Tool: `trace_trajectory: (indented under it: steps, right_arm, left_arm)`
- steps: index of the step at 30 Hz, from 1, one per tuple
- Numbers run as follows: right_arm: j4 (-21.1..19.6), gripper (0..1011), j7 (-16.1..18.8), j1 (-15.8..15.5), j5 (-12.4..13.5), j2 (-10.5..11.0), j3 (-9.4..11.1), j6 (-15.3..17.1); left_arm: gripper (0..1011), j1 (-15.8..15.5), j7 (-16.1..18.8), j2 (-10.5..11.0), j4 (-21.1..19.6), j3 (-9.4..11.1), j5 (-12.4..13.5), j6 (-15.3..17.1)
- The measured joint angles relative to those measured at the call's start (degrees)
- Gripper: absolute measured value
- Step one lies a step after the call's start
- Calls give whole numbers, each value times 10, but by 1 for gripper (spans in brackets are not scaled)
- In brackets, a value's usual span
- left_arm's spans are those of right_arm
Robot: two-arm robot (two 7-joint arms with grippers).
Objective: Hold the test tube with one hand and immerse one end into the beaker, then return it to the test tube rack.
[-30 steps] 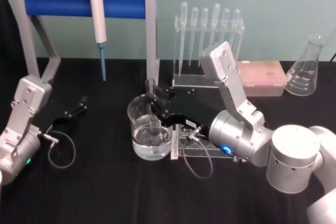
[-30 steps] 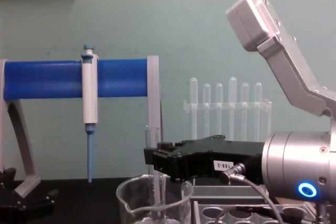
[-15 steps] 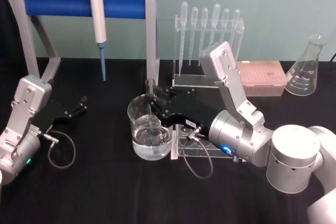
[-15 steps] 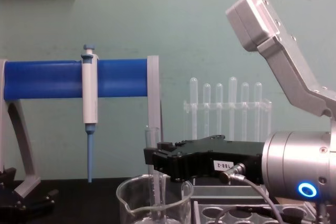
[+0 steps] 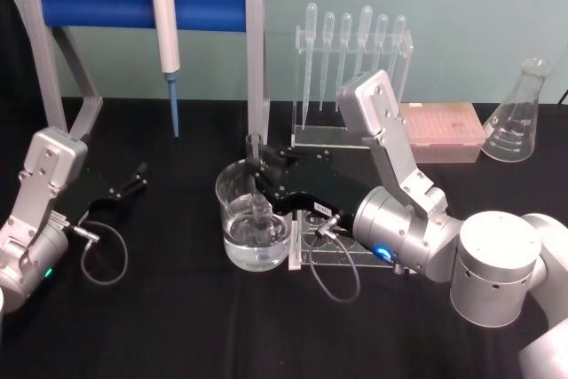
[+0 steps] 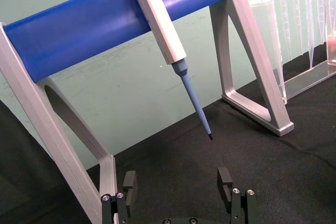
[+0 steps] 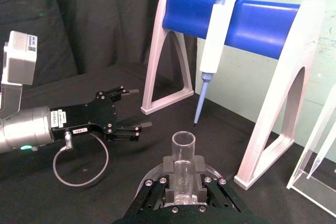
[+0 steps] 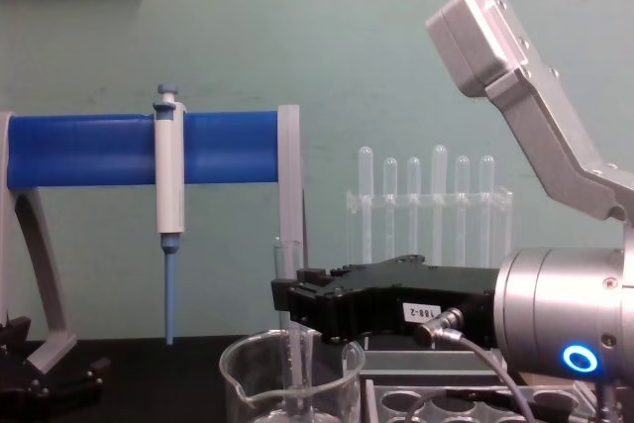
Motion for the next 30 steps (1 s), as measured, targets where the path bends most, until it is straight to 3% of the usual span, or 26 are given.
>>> trace_trajectory:
  steps: [30]
  right_arm:
    - [0, 222, 0, 0, 0, 0, 0, 0]
  left_arm:
    - [1000, 0, 0, 0, 0, 0, 0, 0]
